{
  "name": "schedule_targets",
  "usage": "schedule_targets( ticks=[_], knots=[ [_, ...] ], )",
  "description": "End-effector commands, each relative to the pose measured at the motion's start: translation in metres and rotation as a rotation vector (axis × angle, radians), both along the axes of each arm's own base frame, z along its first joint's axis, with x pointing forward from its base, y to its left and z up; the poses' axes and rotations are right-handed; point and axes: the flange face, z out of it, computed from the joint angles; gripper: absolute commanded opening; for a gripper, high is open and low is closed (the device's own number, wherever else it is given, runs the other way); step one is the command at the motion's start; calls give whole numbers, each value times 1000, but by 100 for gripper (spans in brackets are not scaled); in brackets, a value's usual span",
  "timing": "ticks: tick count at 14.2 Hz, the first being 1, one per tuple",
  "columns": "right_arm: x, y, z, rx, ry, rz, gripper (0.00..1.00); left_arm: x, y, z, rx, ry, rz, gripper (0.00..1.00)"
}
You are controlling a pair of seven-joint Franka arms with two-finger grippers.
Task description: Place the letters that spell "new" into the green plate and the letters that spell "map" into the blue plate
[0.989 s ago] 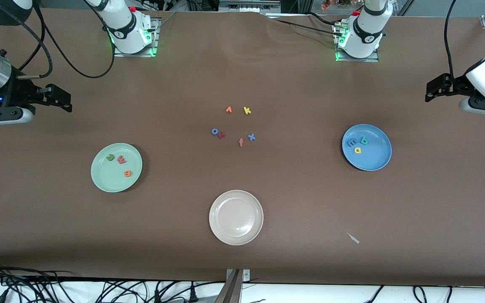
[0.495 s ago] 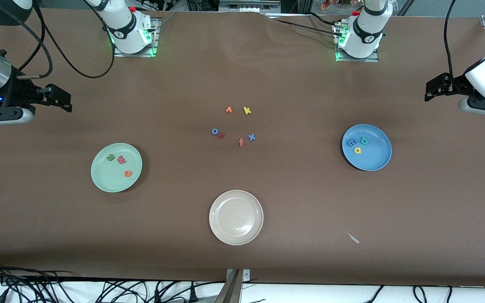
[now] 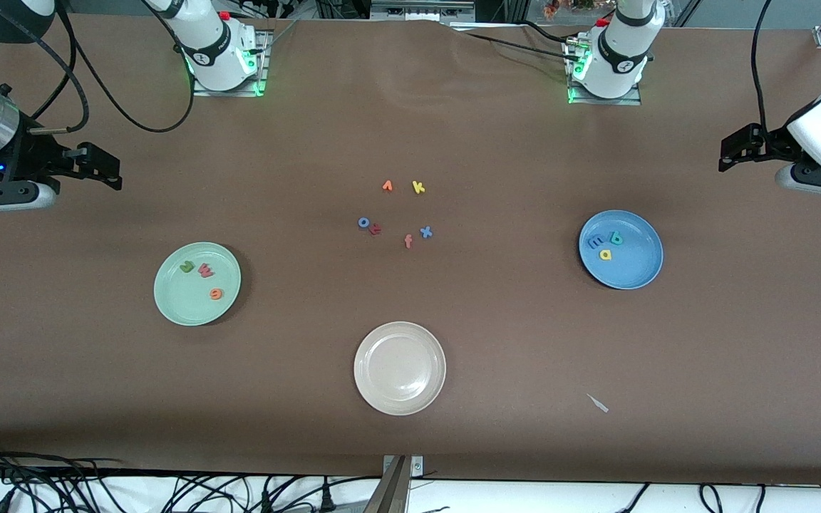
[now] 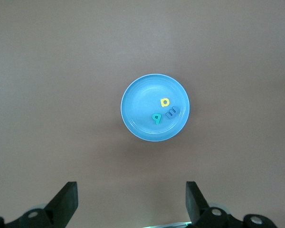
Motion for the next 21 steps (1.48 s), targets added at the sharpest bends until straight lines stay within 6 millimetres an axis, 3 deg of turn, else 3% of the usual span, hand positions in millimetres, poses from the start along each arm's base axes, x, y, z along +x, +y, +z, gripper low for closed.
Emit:
schedule_targets(
  ticks=[1, 6, 9, 21],
  knots=[
    [1, -2, 4, -10, -3, -8, 99, -4, -3, 1, -37, 5, -13, 100],
    [1, -3, 5, -10, -4, -11, 99, -4, -3, 1, -37, 5, -13, 100],
    [2, -16, 6, -10, -7, -25, 99, -4, -3, 1, -37, 5, -13, 100],
    [3, -14, 11, 1, -19, -38, 99, -4, -3, 0, -37, 7, -13, 100]
  ],
)
